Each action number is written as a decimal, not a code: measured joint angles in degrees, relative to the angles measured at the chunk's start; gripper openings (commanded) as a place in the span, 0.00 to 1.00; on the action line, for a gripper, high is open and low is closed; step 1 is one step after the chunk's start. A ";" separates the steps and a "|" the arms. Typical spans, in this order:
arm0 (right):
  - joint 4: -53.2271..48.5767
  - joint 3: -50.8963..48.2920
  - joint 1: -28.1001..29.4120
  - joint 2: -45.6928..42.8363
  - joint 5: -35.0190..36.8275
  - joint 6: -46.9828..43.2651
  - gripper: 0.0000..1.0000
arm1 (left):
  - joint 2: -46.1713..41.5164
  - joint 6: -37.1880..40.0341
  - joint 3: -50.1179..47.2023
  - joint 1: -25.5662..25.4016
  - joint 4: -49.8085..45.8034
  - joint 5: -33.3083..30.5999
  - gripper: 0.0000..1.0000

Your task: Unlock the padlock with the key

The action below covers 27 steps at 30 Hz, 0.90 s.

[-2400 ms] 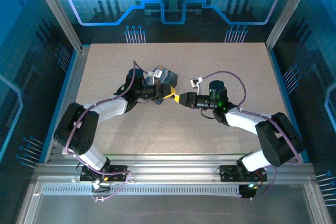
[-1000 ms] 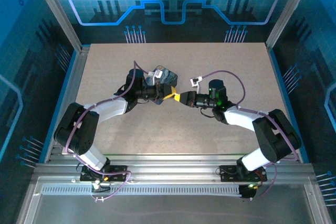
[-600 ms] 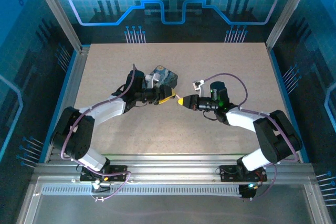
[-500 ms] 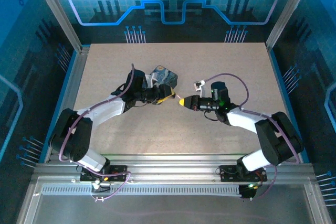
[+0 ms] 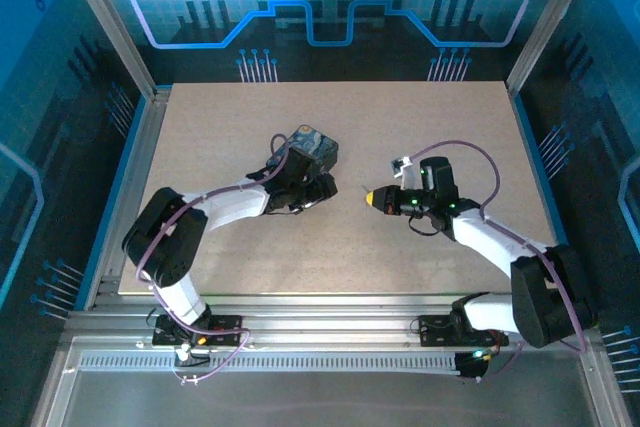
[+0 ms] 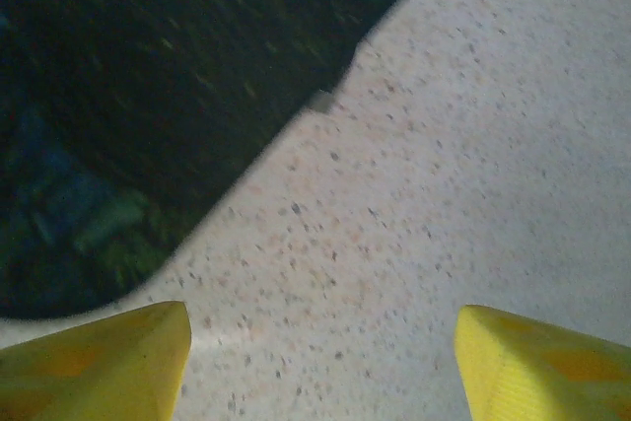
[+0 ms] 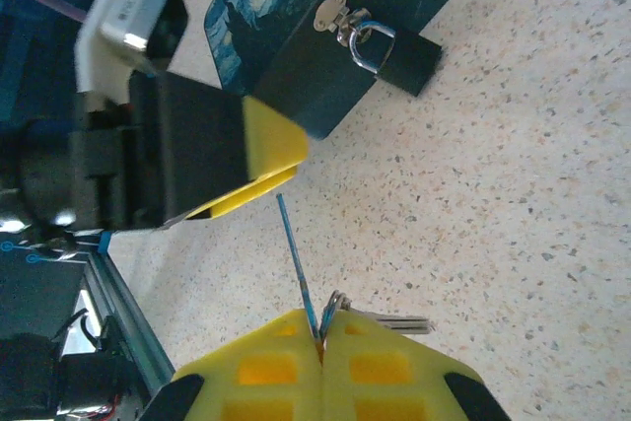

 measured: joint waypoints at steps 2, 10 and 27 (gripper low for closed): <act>-0.63 -0.44 -0.09 -0.79 0.00 -0.50 0.00 | 1.49 -0.48 0.61 0.55 0.74 -0.52 0.72; -2.25 -1.33 -0.09 -0.90 -0.26 -1.38 0.00 | 2.51 -1.95 0.98 5.29 2.49 -1.88 0.72; -1.81 -1.33 -0.09 2.43 -0.66 -1.55 0.00 | 4.48 3.08 8.39 12.07 -1.42 -4.11 0.72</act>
